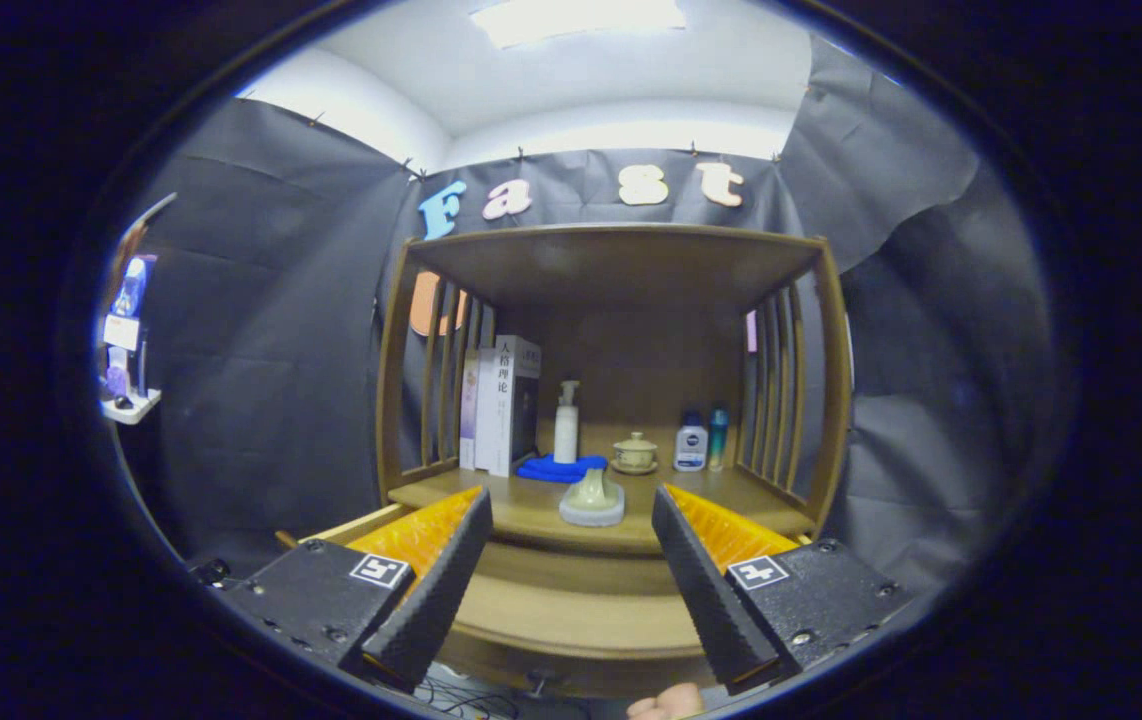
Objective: Pull open the drawer, take out the items inside it, and place them on the countertop above the cabinet.
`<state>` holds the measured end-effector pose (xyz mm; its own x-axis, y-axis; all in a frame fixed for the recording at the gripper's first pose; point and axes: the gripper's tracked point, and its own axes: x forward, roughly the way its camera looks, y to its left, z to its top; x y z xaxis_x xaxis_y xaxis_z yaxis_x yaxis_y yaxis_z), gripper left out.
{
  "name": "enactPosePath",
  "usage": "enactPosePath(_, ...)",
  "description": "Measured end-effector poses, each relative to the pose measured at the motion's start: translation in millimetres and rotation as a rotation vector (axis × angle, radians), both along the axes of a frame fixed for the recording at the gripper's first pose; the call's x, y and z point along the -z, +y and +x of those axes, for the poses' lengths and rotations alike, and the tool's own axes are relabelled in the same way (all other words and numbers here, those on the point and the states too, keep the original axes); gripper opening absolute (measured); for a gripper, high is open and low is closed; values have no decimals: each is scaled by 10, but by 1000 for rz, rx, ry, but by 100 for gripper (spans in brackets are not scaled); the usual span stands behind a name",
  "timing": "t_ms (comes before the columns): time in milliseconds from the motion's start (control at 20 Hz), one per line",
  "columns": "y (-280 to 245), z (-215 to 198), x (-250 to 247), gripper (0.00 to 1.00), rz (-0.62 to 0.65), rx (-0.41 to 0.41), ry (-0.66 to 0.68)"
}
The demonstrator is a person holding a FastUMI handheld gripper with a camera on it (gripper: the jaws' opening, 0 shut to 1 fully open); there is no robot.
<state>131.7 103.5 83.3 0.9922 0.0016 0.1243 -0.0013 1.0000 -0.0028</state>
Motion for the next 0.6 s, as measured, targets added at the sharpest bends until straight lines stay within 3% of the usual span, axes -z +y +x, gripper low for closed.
enactPosePath(150, -26, -210, 376, 100, -30, 71, -53)
enactPosePath(350, 90, -222, 974, 100, 61, 49, 63)
enactPosePath(600, 35, -127, 1410, 100, 95, 127, 155)
